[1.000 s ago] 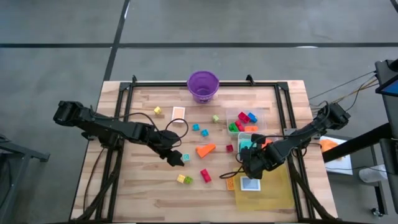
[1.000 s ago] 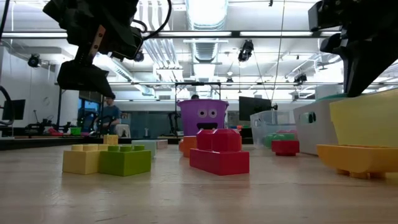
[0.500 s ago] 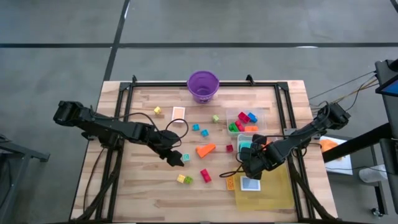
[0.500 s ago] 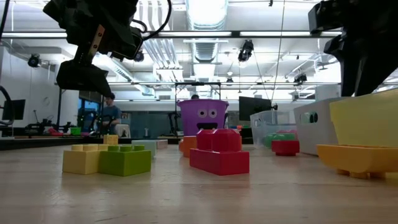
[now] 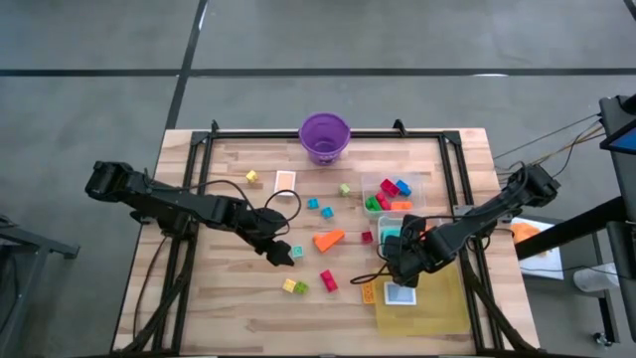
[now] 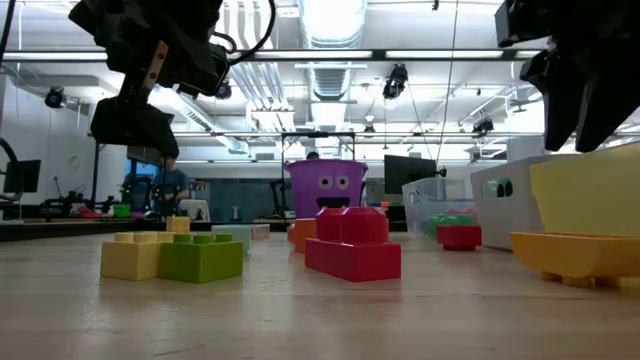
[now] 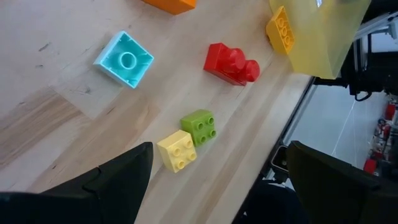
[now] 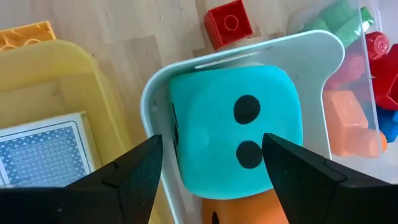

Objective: Pick & Place Toys
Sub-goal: Put the light blue game piece into the transparent bin

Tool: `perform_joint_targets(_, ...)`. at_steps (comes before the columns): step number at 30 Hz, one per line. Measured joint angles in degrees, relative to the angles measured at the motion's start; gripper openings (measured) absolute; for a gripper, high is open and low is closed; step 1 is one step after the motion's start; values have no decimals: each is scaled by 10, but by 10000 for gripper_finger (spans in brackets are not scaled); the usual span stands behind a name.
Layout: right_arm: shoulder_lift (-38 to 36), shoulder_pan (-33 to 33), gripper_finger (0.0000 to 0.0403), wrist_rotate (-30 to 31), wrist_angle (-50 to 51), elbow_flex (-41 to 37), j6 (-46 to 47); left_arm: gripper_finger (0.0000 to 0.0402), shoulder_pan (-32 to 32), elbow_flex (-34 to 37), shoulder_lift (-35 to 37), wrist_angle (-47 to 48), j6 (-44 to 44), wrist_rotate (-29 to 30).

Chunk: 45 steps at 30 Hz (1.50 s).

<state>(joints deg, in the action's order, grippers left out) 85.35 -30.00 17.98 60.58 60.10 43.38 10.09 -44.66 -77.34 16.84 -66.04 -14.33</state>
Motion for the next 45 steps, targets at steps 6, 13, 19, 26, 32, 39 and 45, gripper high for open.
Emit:
perform_joint_targets(6,-6,0,270,0,26,23,2,355,0,0,0,20,-14,28)
perform_joint_targets(13,-14,-1,270,-1,37,72,0,355,0,-15,0,88,66,96)
perform_joint_targets(19,-29,-1,270,-14,35,127,18,355,0,-53,-11,159,123,131)
perform_joint_targets(26,-30,-1,270,31,44,189,82,355,0,-60,-17,190,110,151)
perform_joint_targets(32,-32,-1,270,49,57,222,107,355,0,-74,-35,202,137,158)
perform_joint_targets(39,-33,-9,270,45,58,231,107,355,0,-138,-113,202,266,139)
perform_joint_targets(45,-33,-9,270,46,71,231,123,355,1,-160,-153,202,369,144)
